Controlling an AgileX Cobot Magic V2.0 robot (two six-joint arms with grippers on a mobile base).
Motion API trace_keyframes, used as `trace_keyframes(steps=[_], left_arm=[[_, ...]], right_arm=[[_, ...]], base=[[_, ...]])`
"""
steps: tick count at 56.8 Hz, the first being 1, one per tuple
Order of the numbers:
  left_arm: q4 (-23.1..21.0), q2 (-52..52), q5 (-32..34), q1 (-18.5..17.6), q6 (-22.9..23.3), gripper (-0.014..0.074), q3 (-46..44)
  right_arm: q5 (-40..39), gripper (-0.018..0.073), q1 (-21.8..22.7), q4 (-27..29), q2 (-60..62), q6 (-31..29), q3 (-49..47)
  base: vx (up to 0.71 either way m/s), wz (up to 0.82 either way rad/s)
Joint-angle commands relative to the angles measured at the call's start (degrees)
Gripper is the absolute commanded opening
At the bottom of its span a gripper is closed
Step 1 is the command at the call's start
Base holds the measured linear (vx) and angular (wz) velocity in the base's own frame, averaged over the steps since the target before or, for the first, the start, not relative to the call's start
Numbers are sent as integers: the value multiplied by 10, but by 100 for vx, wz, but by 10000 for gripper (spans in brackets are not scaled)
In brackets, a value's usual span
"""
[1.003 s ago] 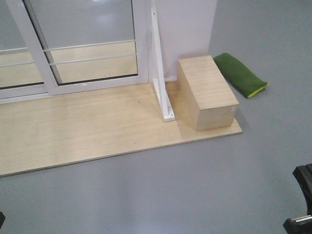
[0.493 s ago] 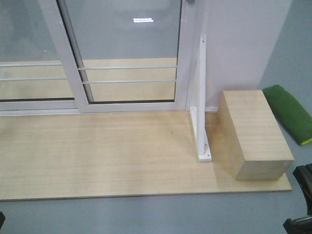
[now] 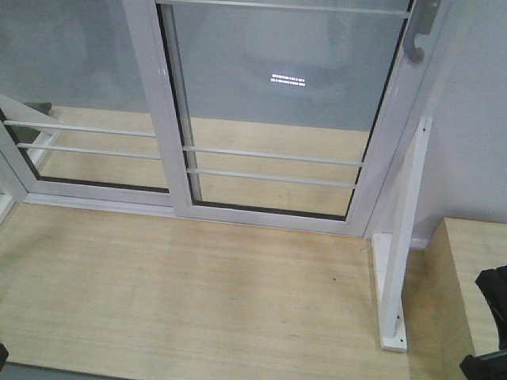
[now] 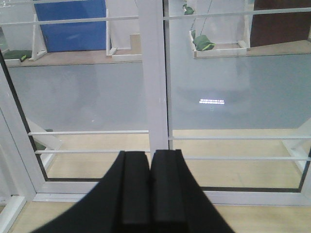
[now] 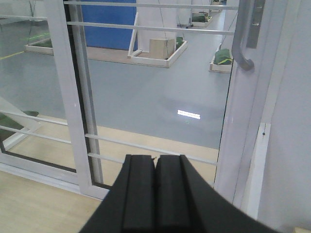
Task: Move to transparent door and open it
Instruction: 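Stop the base facing the door with the grey handle ahead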
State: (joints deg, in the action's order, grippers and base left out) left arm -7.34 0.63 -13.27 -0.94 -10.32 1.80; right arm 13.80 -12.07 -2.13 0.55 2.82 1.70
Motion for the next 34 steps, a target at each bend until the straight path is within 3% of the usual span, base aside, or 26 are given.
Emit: trace_keyframes(steps=[1, 34], left_arm=[[-4, 8, 44, -3, 2, 3, 4], [-4, 8, 44, -3, 2, 3, 4]], right_arm=[[-49, -4, 2, -3, 9, -2, 3], [-49, -4, 2, -3, 9, -2, 3]], base=[[45, 7], [37, -19]])
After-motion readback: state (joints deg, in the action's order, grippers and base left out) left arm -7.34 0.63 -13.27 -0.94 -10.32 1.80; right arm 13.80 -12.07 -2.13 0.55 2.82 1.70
